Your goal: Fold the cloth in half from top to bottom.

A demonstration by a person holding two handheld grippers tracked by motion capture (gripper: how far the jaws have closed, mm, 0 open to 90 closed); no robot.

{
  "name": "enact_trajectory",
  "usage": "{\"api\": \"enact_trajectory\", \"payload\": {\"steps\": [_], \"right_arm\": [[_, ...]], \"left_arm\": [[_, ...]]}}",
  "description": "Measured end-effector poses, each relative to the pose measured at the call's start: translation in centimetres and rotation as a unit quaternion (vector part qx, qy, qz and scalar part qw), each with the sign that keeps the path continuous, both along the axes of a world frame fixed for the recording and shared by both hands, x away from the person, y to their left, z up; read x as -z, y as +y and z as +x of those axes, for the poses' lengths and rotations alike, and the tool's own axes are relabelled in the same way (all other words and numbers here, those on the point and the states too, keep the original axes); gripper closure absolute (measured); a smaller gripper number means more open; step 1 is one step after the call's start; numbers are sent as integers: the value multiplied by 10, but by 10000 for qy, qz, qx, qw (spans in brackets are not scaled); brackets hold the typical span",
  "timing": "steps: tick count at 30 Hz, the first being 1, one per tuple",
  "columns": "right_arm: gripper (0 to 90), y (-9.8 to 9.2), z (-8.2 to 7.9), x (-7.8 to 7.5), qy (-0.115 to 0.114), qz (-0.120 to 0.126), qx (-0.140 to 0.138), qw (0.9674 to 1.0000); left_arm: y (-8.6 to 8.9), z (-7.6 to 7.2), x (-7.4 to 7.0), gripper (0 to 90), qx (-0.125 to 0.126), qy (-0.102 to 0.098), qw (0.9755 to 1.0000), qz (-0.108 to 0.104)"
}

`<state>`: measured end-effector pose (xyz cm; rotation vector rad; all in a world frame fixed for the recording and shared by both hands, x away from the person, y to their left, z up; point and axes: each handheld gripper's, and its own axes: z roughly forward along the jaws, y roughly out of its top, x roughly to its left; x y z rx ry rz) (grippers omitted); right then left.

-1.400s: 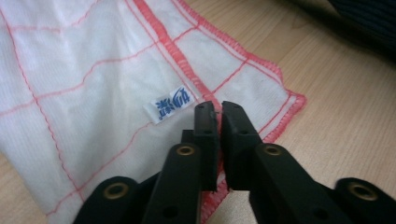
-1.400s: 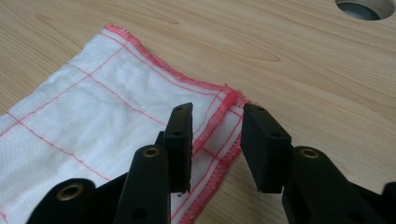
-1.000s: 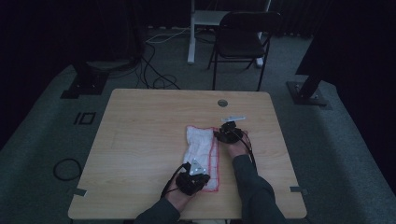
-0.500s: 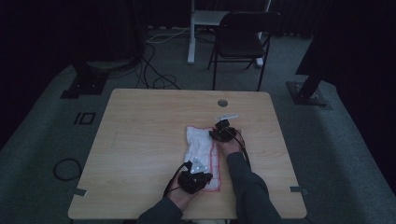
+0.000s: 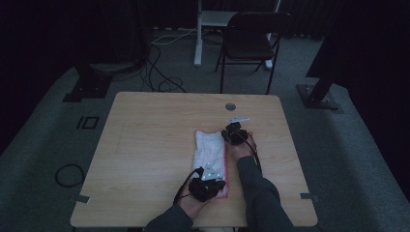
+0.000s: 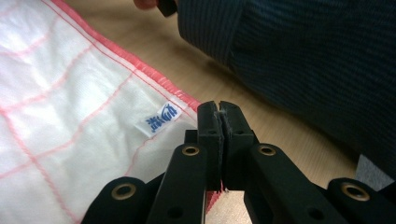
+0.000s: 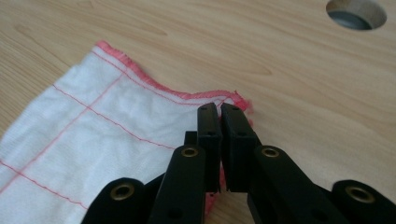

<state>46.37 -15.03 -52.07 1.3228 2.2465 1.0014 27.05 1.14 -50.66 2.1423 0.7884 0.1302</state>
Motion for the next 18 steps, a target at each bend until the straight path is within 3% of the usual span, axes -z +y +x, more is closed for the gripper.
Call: {"api": "enact_trajectory", "payload": {"steps": [3,5,12,18], "right_arm": [[845,-1,0,4,41,-55,41,10000],[762,-3,0,5,73,-68,87,9999],[666,-12,-3,0,26,-18,187,9998],[618,-20,-12,-6,-45,112,184,9998]], "left_arm": [[-2,2,9,877,29,171,9998,1],[0,3,10,822,34,220,9997,-73],[21,12,-2,717,-296,-42,9994,-150],[50,31,-8,652,-792,-281,9963,-195]]}}
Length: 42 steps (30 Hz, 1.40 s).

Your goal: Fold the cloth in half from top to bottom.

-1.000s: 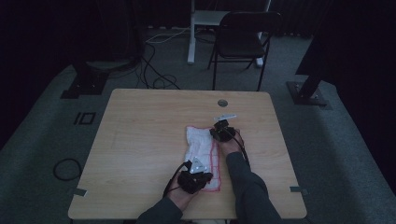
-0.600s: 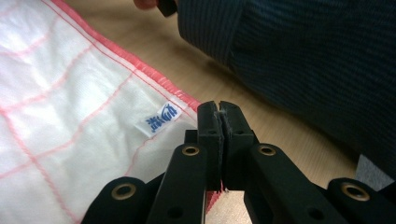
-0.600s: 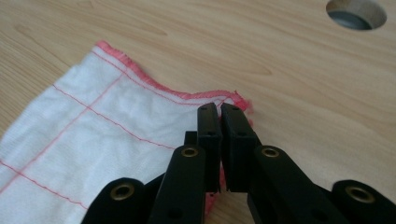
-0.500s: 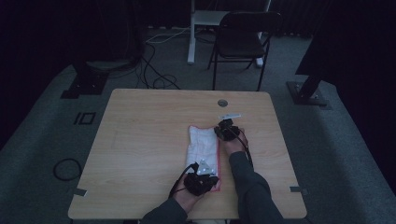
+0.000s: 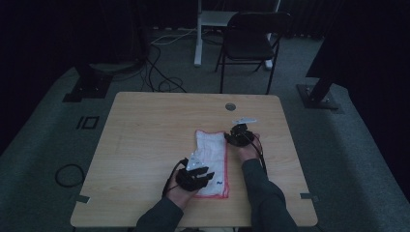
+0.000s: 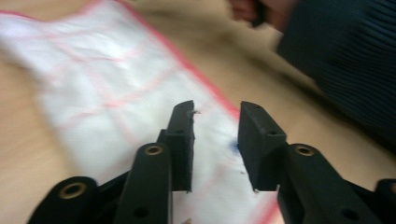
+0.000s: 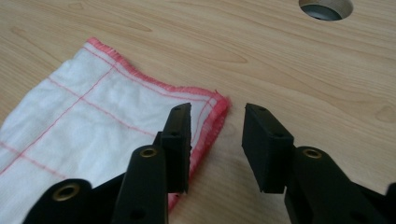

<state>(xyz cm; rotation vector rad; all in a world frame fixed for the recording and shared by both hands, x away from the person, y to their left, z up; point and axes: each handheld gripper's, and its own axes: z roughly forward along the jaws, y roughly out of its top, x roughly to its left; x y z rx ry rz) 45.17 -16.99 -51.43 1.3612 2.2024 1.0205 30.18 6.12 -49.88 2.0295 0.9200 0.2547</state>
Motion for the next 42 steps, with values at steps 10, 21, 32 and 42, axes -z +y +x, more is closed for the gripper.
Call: {"api": "enact_trajectory", "payload": {"steps": [10,21,32,42], "right_arm": [[598,-9,-15,6,0,128,-27,9999],[587,0,-12,11,52,202,39,9998],[587,8,-4,16,136,182,257,9994],[587,8,3,21,197,274,403,9986]], "left_arm": [[39,39,1,604,-701,-182,9974,39],[45,89,10,568,-1204,-12,9927,110],[33,130,17,555,-1387,291,9899,-58],[20,143,29,502,-1493,571,9870,-177]]}}
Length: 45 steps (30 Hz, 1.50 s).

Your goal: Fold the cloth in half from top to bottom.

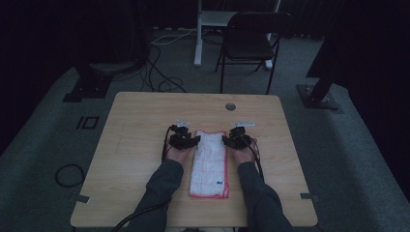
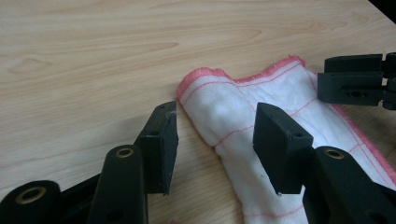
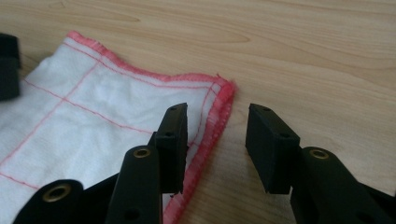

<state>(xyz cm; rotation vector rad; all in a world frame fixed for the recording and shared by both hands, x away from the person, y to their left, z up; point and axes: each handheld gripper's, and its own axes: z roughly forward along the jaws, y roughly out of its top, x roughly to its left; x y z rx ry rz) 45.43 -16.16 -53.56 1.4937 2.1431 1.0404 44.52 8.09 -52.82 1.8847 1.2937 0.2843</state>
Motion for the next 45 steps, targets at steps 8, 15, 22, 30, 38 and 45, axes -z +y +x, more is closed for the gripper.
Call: {"api": "enact_trajectory", "payload": {"steps": [8,15,22,30,38,45], "right_arm": [[587,4,5,2,109,-178,-67,9998],[692,11,5,0,122,-339,-171,9992],[859,13,12,0,302,-114,-318,9990],[867,13,14,-10,54,-22,-295,9995],[867,6,9,-39,-441,306,-362,9979],[866,-1,-14,-49,-700,405,-664,9945]], "left_arm": [[-12,5,9,483,-40,36,9988,496],[-13,11,7,564,-121,90,9978,650],[-10,20,4,851,-61,565,9976,401],[-3,24,-12,872,-24,409,9990,164],[3,20,-47,871,146,-88,9998,33],[7,-9,-56,868,396,-447,9982,-4]]}}
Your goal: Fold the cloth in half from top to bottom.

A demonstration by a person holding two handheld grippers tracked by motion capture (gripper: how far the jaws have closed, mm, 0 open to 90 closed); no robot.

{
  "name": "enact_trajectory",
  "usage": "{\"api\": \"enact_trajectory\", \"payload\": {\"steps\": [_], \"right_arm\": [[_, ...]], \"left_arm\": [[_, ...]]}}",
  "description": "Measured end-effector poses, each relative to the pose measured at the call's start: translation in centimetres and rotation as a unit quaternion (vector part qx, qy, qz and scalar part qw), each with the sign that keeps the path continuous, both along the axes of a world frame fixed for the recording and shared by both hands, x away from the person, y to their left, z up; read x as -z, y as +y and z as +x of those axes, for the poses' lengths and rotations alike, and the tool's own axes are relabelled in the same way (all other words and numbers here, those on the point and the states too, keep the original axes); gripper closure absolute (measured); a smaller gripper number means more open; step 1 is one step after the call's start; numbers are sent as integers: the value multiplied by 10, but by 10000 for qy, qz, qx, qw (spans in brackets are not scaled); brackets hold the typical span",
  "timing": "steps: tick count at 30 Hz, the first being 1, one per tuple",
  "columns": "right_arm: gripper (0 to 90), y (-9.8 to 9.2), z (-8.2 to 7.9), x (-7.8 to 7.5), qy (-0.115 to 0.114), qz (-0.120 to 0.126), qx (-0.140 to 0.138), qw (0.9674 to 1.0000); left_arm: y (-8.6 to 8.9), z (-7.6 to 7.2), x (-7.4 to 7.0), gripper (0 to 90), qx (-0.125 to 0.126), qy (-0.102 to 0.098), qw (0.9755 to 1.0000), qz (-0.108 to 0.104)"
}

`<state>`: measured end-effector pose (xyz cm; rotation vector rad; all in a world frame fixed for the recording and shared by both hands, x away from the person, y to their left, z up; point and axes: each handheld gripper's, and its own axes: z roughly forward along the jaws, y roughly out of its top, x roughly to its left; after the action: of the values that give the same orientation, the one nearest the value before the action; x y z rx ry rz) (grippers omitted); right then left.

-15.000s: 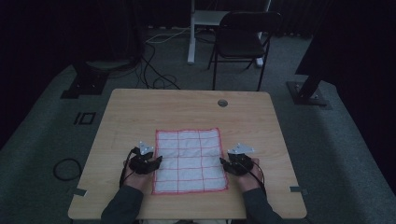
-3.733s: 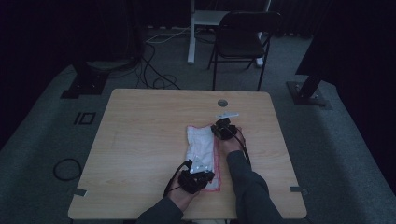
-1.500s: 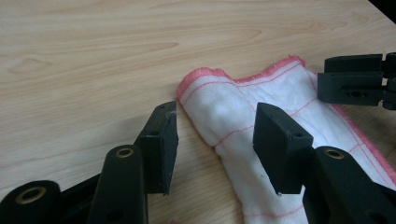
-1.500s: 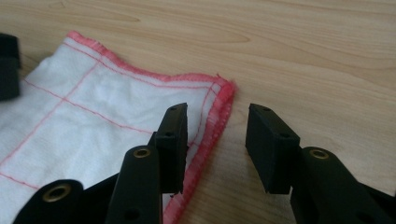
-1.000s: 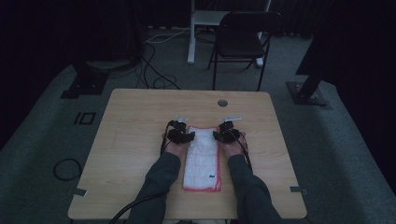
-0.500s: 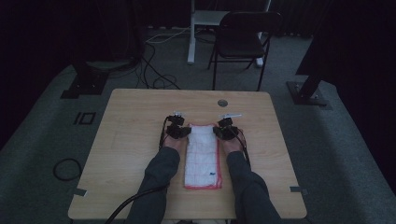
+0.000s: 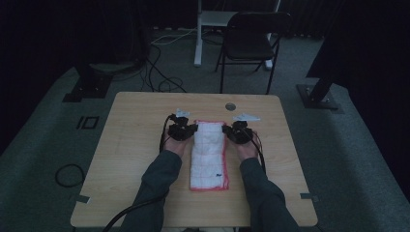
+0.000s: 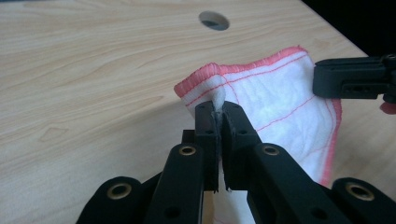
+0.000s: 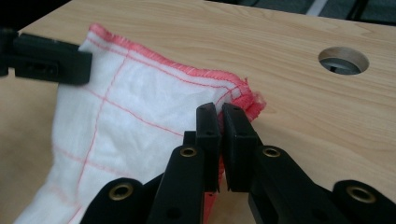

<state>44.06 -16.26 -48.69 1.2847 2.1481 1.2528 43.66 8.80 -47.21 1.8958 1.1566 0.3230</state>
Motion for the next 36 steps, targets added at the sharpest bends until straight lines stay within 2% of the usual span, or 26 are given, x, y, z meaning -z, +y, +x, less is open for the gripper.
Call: {"api": "enact_trajectory", "payload": {"steps": [4,9,15,23,28,33,36], "right_arm": [[866,-3,-20,-1,-129,60,-173,9997],[865,-6,-43,-3,-233,71,-369,9990],[864,-10,-71,1,-197,266,-495,9982],[860,-11,-107,9,-157,93,-731,9972],[859,-10,-125,22,-110,-19,-814,9966],[856,-10,-136,41,89,-133,-865,9961],[855,-9,-138,44,118,-192,-892,9958]], "left_arm": [[3,-21,-1,866,97,-164,9998,-55],[6,-49,-1,860,248,-290,9993,-22],[11,-75,2,858,342,-254,9990,-125],[15,-109,11,851,424,-225,9987,-154],[18,-128,27,852,419,-89,9988,-231],[18,-139,49,833,482,249,9985,-74],[18,-141,59,803,507,374,9980,-26]]}}
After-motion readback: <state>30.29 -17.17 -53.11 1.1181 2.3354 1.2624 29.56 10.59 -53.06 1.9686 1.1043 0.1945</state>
